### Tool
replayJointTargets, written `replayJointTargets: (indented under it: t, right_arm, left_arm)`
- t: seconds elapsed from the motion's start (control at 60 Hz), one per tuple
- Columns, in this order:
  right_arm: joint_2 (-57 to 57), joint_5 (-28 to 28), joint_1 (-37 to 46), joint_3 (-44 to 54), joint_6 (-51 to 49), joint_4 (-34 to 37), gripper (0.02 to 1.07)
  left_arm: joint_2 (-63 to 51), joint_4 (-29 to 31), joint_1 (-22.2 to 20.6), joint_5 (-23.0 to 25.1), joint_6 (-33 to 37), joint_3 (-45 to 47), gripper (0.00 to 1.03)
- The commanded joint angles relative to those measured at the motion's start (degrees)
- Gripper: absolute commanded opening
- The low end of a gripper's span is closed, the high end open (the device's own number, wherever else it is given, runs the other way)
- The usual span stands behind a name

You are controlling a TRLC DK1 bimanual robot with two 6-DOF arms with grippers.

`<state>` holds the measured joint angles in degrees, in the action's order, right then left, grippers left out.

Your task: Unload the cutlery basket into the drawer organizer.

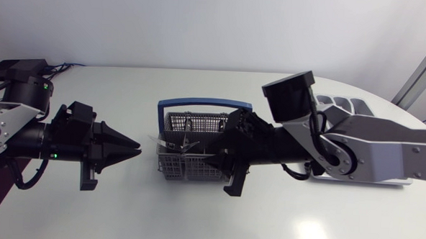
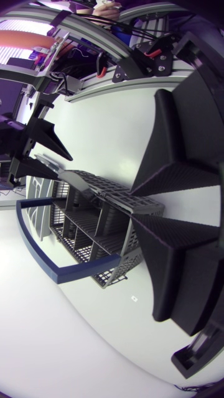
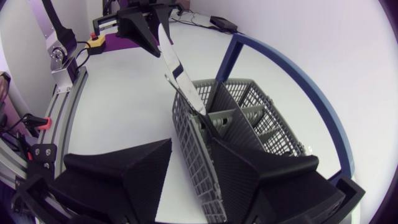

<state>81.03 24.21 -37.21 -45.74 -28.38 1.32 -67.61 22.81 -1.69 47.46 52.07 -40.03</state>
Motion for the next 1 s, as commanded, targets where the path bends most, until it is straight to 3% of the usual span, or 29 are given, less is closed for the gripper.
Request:
replayJointTargets:
  t: [0.0,0.783,0.983]
  right_arm:
    - [1.85,0.31,-1.11,-1.55,-1.24,-1.67,0.52]
    - [6.42,3.39,-3.04,-5.07,-4.49,-6.16,0.5]
    - [7.82,4.8,-2.52,-4.89,-5.9,-6.51,0.28]
  left_arm:
    - [-1.38,-0.66,-0.06,-0.09,2.07,1.8,0.25]
    - [-6.39,-4.17,-0.77,-0.53,1.8,1.36,0.25]
    - [-8.15,-5.49,-1.56,-0.88,1.54,1.18,0.25]
